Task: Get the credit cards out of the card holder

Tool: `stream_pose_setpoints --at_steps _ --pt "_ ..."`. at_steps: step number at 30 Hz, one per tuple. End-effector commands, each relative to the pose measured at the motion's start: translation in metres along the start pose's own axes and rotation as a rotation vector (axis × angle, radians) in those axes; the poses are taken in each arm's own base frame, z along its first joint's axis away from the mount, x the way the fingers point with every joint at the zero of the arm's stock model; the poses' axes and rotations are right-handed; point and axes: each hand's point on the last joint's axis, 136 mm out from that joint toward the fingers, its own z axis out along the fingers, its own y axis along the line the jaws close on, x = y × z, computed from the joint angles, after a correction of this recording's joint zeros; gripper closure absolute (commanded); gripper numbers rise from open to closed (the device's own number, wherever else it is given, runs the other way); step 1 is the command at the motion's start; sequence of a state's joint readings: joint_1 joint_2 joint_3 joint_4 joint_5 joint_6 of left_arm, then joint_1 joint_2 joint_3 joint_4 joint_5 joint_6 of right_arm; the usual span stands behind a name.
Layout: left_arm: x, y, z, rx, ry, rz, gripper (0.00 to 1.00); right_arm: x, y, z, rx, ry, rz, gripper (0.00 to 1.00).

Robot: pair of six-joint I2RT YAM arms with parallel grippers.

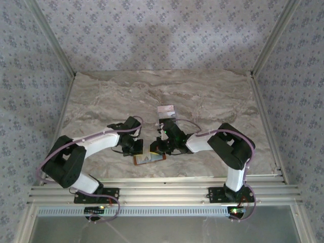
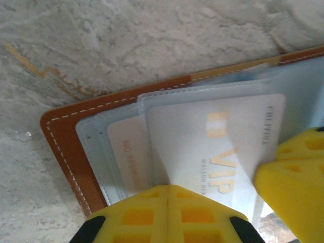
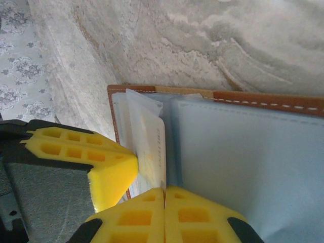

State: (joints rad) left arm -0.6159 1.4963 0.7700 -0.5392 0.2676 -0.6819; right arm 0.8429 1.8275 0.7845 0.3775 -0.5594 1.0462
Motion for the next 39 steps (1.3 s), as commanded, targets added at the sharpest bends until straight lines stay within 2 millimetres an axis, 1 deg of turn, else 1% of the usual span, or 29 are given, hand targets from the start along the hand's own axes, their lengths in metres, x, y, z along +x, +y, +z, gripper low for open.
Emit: stream_pose_setpoints --at_steps 1,5,13,19,25,26,33,36,39 --pt "0.007 0.011 0.009 -0.058 0.029 -0.007 0.96 0.002 0.001 0.003 0.005 0.020 -0.015 0.93" --pt "0.007 0.022 0.009 -0.130 0.026 0.004 0.97 0.003 0.000 0.003 0.007 0.023 -0.014 0.92" --pt "0.005 0.022 -0.001 -0.154 -0.005 0.014 0.98 0.004 0.000 0.003 0.010 0.024 -0.012 0.92" --pt "0.009 0.029 0.005 -0.197 0.021 0.019 0.99 0.003 0.000 0.003 0.009 0.023 -0.011 0.93" --pt "0.004 0.027 -0.001 -0.227 -0.010 0.041 1.00 0.004 -0.003 0.003 0.017 0.023 -0.006 0.93" --pt "0.008 0.031 -0.002 -0.242 0.007 0.038 1.00 0.005 -0.003 0.003 0.018 0.023 -0.005 0.93" --pt "0.009 0.028 -0.003 -0.234 0.007 0.041 1.00 0.005 -0.005 0.003 0.020 0.024 -0.001 0.93" --pt "0.009 0.027 0.000 -0.233 0.013 0.046 1.00 0.005 -0.005 0.003 0.020 0.025 -0.002 0.93" --pt "0.012 0.033 0.004 -0.263 0.030 0.045 1.00 0.005 -0.006 0.003 0.022 0.023 0.001 0.93"
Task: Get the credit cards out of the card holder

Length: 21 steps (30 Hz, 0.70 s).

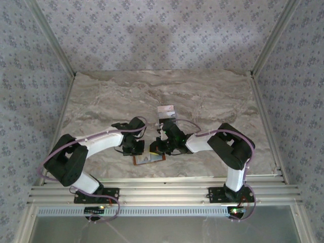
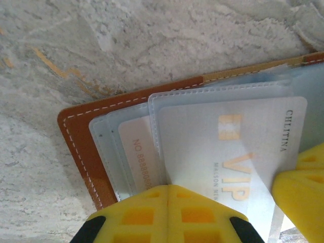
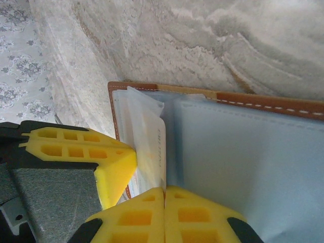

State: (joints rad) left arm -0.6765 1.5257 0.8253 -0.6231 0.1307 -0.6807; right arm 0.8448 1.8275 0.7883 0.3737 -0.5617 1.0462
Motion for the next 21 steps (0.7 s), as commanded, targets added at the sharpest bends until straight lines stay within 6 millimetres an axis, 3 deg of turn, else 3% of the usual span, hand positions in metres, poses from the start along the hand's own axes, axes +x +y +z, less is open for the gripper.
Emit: stream_pose_setpoints --at_steps 1,8,16,21 --pt "0.015 0.026 0.010 -0.128 0.061 0.006 1.00 0.004 -0.007 0.002 0.024 0.017 0.003 0.92" --pt "0.021 0.041 0.017 -0.206 0.095 0.014 1.00 -0.001 -0.012 -0.011 0.052 -0.041 0.004 0.92" --pt "0.025 0.044 0.023 -0.215 0.113 0.014 1.00 -0.003 -0.011 -0.018 0.041 -0.059 0.004 0.88" --pt "0.025 0.044 0.024 -0.211 0.116 0.013 1.00 -0.003 -0.010 -0.019 0.031 -0.065 0.006 0.95"
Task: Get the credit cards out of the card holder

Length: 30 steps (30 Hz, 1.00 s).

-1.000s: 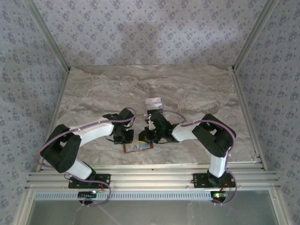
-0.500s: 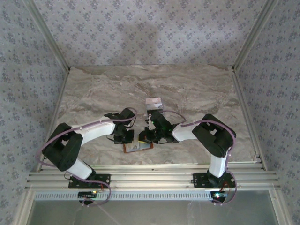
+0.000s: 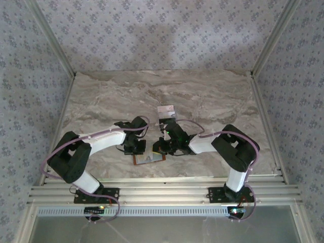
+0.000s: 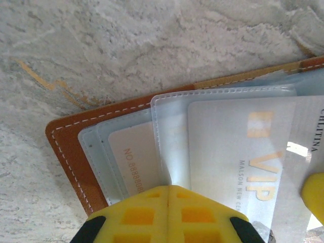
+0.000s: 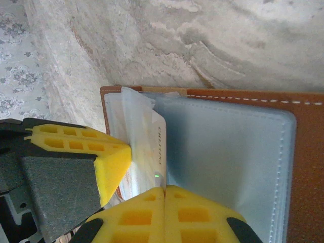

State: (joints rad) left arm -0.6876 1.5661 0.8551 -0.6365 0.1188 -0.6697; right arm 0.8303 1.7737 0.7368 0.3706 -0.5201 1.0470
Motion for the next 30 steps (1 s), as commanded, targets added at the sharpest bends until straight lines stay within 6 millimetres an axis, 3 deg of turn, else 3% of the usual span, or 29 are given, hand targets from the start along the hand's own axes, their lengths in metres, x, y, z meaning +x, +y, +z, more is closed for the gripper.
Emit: stream_pose_setpoints --at_steps 1,5,11,15,19,26,30 --pt "0.028 0.045 0.022 -0.187 0.105 -0.006 1.00 -0.001 -0.004 -0.007 0.014 -0.028 -0.001 0.95" --pt "0.028 0.044 0.022 -0.185 0.107 -0.006 1.00 -0.004 -0.008 -0.014 0.036 -0.064 0.002 0.94" --pt "0.028 0.042 0.023 -0.176 0.109 -0.005 1.00 0.000 0.015 -0.002 -0.100 -0.003 -0.004 0.83" --pt "0.028 0.041 0.025 -0.176 0.116 -0.004 1.00 0.003 0.018 0.005 -0.115 0.017 -0.003 0.83" --pt "0.028 0.041 0.025 -0.173 0.114 -0.002 1.00 0.003 0.013 0.006 -0.085 0.011 0.003 0.89" --pt "0.027 0.041 0.023 -0.170 0.106 -0.005 1.00 0.000 -0.010 -0.015 0.050 -0.043 -0.011 0.93" --pt "0.018 0.035 0.012 -0.150 0.052 0.003 0.99 -0.002 -0.014 -0.035 0.101 -0.073 -0.040 0.94"
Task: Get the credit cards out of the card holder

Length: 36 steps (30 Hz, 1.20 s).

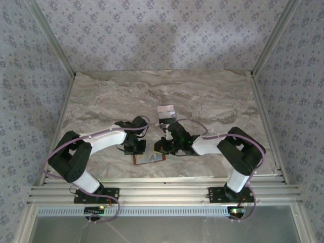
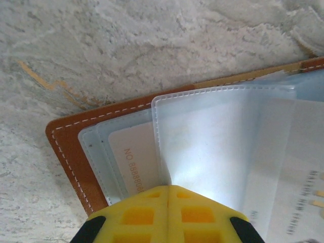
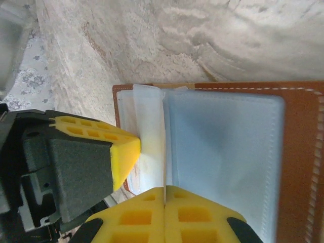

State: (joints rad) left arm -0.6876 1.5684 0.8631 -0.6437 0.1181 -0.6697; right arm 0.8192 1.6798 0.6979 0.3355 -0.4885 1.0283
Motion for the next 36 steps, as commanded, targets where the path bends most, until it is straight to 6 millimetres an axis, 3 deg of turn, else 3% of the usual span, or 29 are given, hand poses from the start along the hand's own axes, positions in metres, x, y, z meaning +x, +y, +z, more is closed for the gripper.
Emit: stream_pose_setpoints --at_steps 1,6,11,16,20,23,28,35,36 --pt "0.015 0.034 0.010 -0.144 0.037 0.008 0.99 -0.003 -0.017 -0.022 0.106 -0.039 -0.040 0.94" --pt "-0.002 0.023 -0.007 -0.128 -0.023 0.035 0.97 -0.012 -0.011 -0.053 0.183 -0.062 -0.160 0.95" --pt "-0.020 0.010 -0.045 -0.070 -0.154 0.046 0.90 -0.030 0.005 -0.096 0.289 -0.107 -0.443 0.94" --pt "-0.023 0.026 -0.064 -0.089 -0.202 0.013 0.86 -0.052 0.006 -0.133 0.442 -0.043 -0.711 0.98" --pt "-0.015 0.057 -0.052 -0.095 -0.153 -0.065 0.85 -0.065 0.007 -0.148 0.557 0.005 -1.036 0.99" --pt "-0.008 0.067 -0.040 -0.067 -0.101 -0.099 0.84 -0.080 0.005 -0.158 0.628 0.060 -1.197 1.00" --pt "-0.003 0.060 -0.022 -0.010 -0.038 -0.101 0.84 -0.111 0.013 -0.168 0.615 0.145 -1.340 1.00" --pt "0.004 0.053 -0.008 0.027 0.032 -0.104 0.84 -0.131 0.024 -0.156 0.557 0.308 -1.582 1.00" --pt "-0.002 0.049 -0.008 0.043 0.014 -0.099 0.84 -0.133 0.024 -0.152 0.540 0.339 -1.598 1.00"
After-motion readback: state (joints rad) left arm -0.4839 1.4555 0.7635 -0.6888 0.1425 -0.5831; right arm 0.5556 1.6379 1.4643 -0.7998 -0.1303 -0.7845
